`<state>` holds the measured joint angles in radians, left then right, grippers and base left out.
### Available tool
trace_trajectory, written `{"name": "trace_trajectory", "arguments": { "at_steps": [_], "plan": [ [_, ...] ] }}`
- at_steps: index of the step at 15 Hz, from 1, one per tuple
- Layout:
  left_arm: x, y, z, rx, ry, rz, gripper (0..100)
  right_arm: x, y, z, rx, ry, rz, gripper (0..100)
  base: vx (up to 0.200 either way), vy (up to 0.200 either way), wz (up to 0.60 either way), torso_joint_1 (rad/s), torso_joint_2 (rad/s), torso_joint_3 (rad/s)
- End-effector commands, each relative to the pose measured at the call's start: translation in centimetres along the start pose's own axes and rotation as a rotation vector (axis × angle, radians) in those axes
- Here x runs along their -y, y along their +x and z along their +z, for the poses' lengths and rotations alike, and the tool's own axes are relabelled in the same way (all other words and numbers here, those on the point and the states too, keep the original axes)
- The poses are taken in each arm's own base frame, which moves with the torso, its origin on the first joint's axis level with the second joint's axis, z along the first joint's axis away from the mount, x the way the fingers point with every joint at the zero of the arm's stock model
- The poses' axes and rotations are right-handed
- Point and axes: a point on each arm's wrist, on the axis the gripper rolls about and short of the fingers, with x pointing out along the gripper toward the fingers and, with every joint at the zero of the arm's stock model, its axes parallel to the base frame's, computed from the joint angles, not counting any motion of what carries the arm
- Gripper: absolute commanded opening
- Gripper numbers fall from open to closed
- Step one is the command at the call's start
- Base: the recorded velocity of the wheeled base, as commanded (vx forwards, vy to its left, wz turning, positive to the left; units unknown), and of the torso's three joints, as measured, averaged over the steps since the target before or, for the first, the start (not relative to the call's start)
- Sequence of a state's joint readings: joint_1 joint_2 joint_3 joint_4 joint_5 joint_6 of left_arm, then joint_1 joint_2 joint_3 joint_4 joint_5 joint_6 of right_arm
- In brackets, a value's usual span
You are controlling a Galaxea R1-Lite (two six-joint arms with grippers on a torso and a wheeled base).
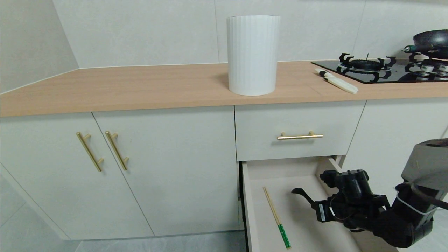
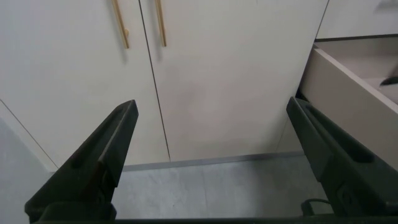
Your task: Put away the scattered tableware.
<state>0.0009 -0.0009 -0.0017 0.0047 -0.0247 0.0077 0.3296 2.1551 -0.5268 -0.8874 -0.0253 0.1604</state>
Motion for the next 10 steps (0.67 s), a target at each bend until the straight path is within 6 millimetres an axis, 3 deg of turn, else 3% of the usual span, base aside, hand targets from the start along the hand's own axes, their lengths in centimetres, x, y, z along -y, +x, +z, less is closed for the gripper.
{"name": "trace_trajectory", "arguments": {
  "at_steps": [1,6,10],
  "plan": [
    [0.0,0.0,0.0,-0.001,0.000,0.001,100,0.3,1.7,-1.8,-0.065,-0.002,-0.023,0,0.000,0.000,0.00,0.000,0.00,0.000],
    [0.0,0.0,0.0,-0.001,0.000,0.001,100,0.4,3.2,-3.4,-0.098,-0.014,-0.045,0,0.000,0.000,0.00,0.000,0.00,0.000],
    [0.0,0.0,0.0,-0.001,0.000,0.001,100,0.4,3.4,-3.4,-0.099,-0.014,-0.048,0,0.000,0.000,0.00,0.000,0.00,0.000]
  ]
}}
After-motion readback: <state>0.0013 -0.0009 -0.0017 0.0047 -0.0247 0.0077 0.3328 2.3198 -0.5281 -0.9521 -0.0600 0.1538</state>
